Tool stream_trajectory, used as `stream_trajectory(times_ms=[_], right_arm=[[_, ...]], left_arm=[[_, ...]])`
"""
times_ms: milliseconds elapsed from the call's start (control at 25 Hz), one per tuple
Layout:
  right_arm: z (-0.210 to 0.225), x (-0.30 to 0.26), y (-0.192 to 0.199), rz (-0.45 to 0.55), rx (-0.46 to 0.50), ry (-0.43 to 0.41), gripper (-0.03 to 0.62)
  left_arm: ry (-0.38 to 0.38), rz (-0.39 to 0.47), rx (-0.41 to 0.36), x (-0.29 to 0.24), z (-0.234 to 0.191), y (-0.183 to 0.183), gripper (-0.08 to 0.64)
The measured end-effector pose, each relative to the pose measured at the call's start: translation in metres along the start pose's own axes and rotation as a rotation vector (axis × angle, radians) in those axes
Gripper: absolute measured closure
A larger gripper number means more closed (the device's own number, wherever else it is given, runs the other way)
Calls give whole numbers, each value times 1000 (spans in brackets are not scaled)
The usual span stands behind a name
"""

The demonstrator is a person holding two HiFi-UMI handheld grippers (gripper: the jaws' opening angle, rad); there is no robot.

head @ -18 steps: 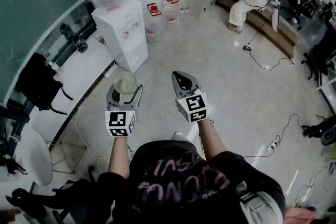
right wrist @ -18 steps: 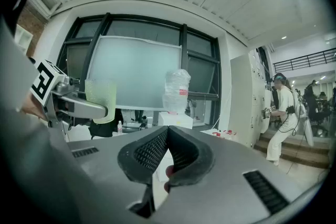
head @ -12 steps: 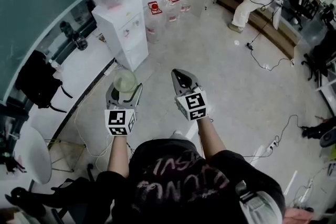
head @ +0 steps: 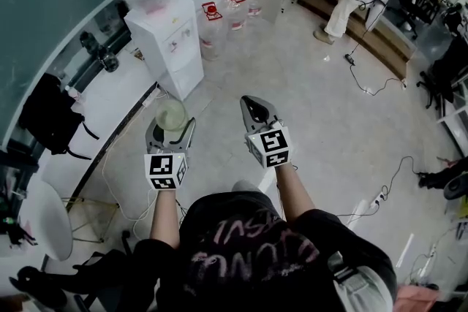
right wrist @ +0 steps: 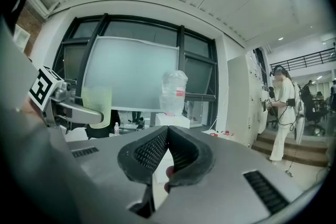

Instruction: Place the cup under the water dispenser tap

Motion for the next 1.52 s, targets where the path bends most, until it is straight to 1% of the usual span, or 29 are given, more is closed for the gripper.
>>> stream_trajectory(times_ms=[320,480,680,1040,1360,1520], right_arm=[[0,-2,2,-14,11,12,578],[4,-13,4,-12,-2,22,578],[20,-34,5,-13,-19,32,578],[47,-99,13,-42,-10,6,578],[85,-171,22,-68,-6,-31,578],[113,-208,22,-73,-9,-48,578]], left_arm=[[-6,3,19,4,-8,7,210],[-6,0,23,-3,-16,12,210],[-18,-9,25,-20,-27,13,210],[-34,-30,36,-75,-56,15,210],[-48,-56,50,-143,-79,18,210],[-63,-66,56,-181,-90,14,210]])
Point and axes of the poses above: the fingertips, and each gripper's own axes: x backward along the fingers, z to its right, y out of its underside, the point moved 5 cm from there along x, backward along the fingers, and after that the axes turned 9 degrees about y, right-handed, at the moved point
